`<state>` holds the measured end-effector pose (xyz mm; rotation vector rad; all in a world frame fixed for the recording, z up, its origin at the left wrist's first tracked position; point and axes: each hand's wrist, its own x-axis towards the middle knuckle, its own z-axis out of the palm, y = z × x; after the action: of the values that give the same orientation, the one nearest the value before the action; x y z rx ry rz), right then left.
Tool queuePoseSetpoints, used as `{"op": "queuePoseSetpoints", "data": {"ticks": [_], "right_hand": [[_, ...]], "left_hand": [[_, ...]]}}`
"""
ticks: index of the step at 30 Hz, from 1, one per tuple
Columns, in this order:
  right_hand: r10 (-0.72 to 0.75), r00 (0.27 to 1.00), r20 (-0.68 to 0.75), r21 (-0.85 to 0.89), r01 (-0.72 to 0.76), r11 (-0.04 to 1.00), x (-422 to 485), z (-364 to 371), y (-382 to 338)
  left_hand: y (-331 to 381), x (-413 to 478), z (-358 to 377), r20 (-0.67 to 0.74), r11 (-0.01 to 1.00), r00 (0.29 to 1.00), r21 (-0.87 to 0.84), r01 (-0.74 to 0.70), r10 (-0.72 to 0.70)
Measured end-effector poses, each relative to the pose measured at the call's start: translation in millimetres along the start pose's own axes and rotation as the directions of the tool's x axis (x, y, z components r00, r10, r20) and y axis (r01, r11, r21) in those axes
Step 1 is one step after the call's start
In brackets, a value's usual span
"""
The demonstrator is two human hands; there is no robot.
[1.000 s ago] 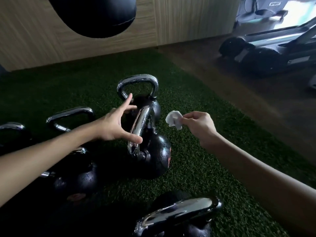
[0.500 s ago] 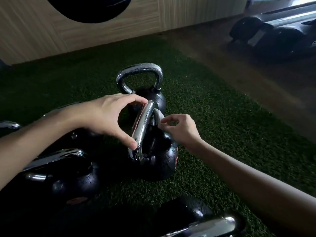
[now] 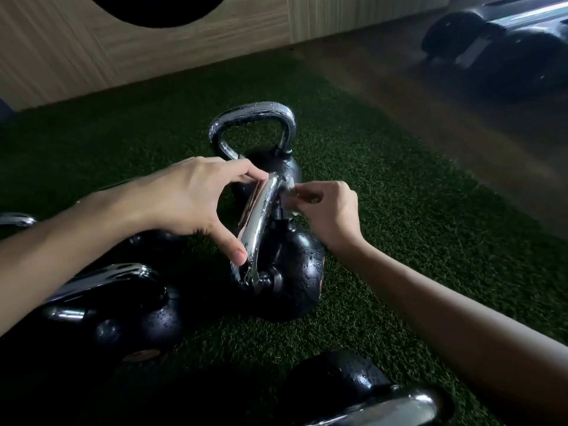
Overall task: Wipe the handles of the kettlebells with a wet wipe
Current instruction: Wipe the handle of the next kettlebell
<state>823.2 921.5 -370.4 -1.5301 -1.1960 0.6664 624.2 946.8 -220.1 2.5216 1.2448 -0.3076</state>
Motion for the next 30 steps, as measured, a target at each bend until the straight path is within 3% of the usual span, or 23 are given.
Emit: {"op": "queuePoseSetpoints", "data": {"ticks": [4, 7, 10, 12, 15, 22, 26, 30], "right_hand": [[0.097, 0.994, 0.052, 0.029, -0.098, 0.995, -4.8, 0.6, 6.9], [0.044, 0.999, 0.020, 0.074, -0.045, 0.996, 3.5, -3.7, -8.9], [0.058, 0.998, 0.002, 0.266, -0.057, 0.962, 4.8, -10.3, -24.3], [0.081, 0.994, 0.071, 0.387, -0.102, 0.916, -10.9, -11.2, -29.2], [0.085, 0.988, 0.132, 0.360, -0.128, 0.924, -41.2, -6.4, -30.4], [0.107, 0.993, 0.054, 0.323, -0.118, 0.939, -26.2, -14.2, -50.5], [0.158, 0.977, 0.146, 0.288, -0.195, 0.937, -51.4, -12.5, -51.4], [0.076, 0.976, 0.204, 0.197, -0.117, 0.973, -69.2, -17.0, -59.9]], "left_hand": [[3.3, -1.3, -1.1, 0.006, 1.000, 1.000, -0.018, 0.014, -0.014], [5.9, -1.9, -2.4, 0.012, 0.999, 1.000, -0.015, 0.029, -0.029], [4.7, -2.4, -1.2, 0.012, 0.999, 0.999, -0.043, 0.031, -0.030], [3.2, -2.3, -0.5, 0.011, 0.999, 1.000, -0.045, 0.028, -0.028], [1.3, -0.6, -0.2, 0.009, 0.999, 1.000, -0.032, 0.021, -0.020], [-1.0, -0.5, -0.8, 0.008, 0.999, 1.000, -0.031, 0.019, -0.019], [-1.6, -2.1, -0.3, 0.005, 1.000, 1.000, -0.022, -0.014, 0.014], [-3.6, -1.5, 1.4, -0.007, 0.999, 0.999, -0.030, -0.033, 0.032]]}}
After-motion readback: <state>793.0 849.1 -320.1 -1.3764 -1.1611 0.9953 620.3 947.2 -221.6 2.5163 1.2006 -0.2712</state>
